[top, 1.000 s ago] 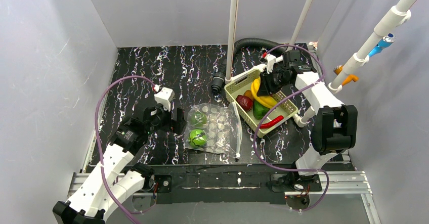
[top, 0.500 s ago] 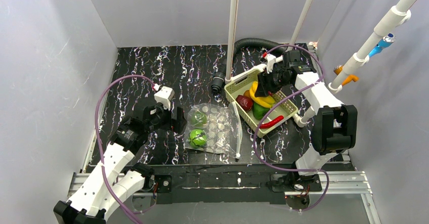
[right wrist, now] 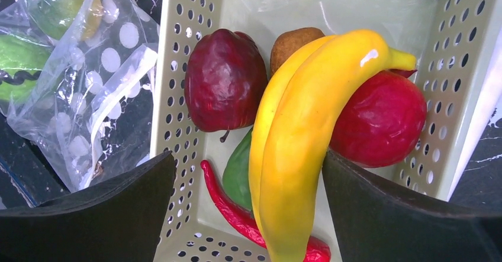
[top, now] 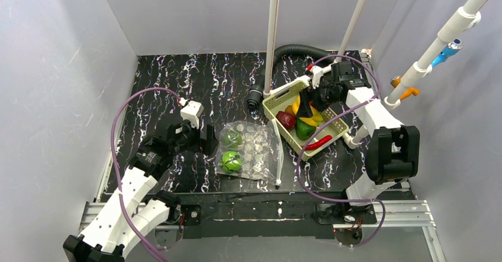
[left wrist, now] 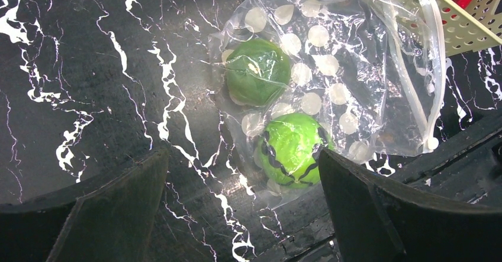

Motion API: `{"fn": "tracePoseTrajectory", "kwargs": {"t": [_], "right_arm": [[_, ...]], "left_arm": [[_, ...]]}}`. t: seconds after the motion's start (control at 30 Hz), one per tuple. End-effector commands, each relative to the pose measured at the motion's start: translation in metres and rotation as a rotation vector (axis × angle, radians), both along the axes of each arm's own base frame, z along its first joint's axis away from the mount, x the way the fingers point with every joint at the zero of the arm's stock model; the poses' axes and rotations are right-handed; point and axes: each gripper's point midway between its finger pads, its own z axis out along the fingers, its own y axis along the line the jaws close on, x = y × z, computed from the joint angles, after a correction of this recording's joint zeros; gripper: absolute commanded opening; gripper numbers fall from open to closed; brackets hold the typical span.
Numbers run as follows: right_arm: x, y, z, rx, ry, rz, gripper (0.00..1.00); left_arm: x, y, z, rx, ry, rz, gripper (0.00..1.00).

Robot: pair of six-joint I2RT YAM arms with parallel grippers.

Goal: Open the zip-top bag and remove the fake food
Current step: Place the fake fruit in the bin.

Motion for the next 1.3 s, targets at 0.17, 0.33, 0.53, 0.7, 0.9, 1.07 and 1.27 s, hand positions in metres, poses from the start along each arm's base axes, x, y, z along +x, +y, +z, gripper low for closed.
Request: {"fn": "tracePoseTrajectory", "kwargs": {"t": [0.17,0.33,0.53,0.7,0.9,1.07,1.27], "right_arm": [[-0.006,0.004,0.044,0.051,-0.167,0.043,0.98],[-0.018,0.011,0.061,0.098,-0.233,0.095,0.98],[-0.036,0.02,0.08,0.158,-0.306,0.171,0.99],[-0.048,0.026,0.089,0.203,-0.345,0.22,0.98],[-0.062,0.034,0.096,0.263,-0.358,0.291,0.98],[-0.075,0.042,0.097,0.299,-0.364,0.361,0.98],[-0.095,0.052,0.095,0.317,-0.402,0.46,0.98]], "left_arm": [[-0.001,0.0,-0.001,-0.012,0.0,-0.003,0.98],[-0.001,0.0,-0.001,-0.014,0.001,-0.001,0.98],[0.0,0.0,-0.001,-0.014,0.0,0.002,0.98],[0.0,0.0,0.0,-0.018,-0.002,0.002,0.98],[0.001,0.001,-0.001,-0.02,-0.002,0.006,0.98],[0.001,0.001,-0.001,-0.019,-0.003,0.008,0.98],[0.001,0.001,-0.001,-0.023,0.001,0.01,0.98]]}}
